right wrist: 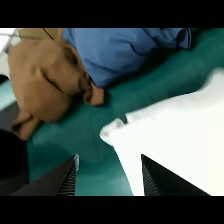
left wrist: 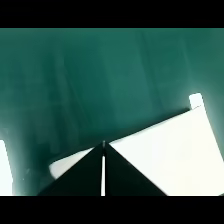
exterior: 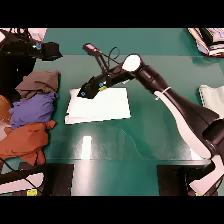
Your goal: Fold the shirts.
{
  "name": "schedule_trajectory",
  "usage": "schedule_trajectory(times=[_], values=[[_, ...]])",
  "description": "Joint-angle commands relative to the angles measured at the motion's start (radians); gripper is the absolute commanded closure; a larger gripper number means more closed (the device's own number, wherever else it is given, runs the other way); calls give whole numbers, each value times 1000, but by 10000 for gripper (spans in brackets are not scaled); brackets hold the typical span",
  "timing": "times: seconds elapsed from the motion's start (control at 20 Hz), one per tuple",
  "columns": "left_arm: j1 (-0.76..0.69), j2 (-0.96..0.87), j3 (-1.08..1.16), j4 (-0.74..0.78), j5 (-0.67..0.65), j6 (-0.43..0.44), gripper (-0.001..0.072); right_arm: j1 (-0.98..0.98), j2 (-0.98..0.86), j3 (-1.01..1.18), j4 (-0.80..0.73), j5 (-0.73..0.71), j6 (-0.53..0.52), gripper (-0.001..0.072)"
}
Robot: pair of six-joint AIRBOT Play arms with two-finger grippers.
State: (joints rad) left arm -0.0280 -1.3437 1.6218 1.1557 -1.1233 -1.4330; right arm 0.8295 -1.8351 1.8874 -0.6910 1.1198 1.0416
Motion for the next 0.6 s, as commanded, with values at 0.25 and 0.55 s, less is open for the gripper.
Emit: schedule_trajectory(times=[0.25, 0.55], values=[[23, 17, 0, 14, -86, 1, 683, -253, 109, -226, -272, 229, 196, 283], [23, 17, 0, 11, -90, 1, 683, -523, 228, -621, -159, 60, 255, 84]])
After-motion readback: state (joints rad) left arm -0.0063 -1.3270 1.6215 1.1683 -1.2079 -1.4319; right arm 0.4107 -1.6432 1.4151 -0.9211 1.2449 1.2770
